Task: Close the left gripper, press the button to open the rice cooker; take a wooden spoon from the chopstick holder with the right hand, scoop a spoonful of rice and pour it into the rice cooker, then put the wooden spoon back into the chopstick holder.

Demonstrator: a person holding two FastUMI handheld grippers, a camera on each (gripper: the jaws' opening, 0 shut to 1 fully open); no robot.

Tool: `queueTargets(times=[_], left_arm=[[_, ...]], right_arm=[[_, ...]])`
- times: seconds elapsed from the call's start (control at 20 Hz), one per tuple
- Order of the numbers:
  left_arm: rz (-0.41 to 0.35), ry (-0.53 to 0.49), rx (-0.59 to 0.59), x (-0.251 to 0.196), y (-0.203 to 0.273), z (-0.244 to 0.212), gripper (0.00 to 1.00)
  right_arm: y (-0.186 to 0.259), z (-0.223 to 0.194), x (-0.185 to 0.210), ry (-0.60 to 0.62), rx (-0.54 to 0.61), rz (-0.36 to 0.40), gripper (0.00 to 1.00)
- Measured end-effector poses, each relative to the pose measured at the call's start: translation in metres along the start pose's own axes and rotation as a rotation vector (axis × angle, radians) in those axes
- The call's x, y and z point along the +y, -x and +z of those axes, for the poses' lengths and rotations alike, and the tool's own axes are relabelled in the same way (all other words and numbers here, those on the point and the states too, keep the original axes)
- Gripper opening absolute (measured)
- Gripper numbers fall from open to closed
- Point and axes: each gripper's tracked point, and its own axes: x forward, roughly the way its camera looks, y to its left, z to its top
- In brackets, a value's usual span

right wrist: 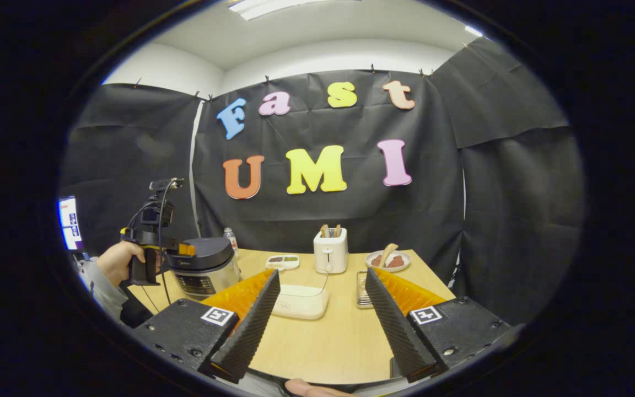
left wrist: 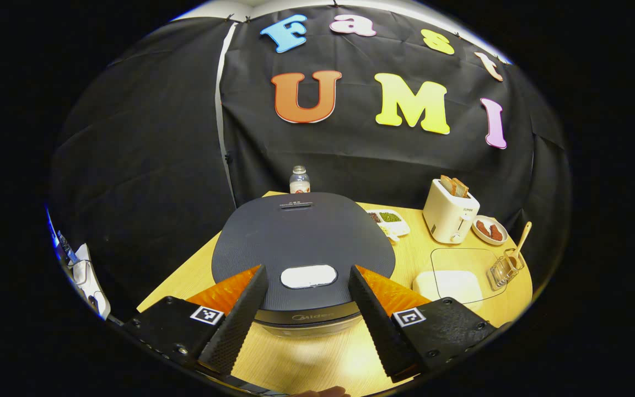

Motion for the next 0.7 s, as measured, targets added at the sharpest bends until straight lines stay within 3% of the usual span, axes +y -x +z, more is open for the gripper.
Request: queueTargets(times=[0.05,0.1,0.2,0.7], left_arm=[[0.004,0.002,-0.037,-0.001,0.000,0.000,0.97],[0.009,0.002,-0.076,-0.002,0.000,0.000,0.97],[0.016,-0.004,-0.148,-0.002,-0.001,0.000,0.97],[0.060,0.011,-0.370,-0.002,-0.007,-0.002,0.97]], right_arm=[[0.000,-0.002,0.002,-0.004,0.005,0.005,0.95],[0.000,-0.002,0.003,-0.008,0.009,0.009,1.00],[0.000,-0.003,0.008,-0.009,0.014,0.022,0.95],[-0.009,-0.013,0.011,-0.031,0.039,0.005,1.00]])
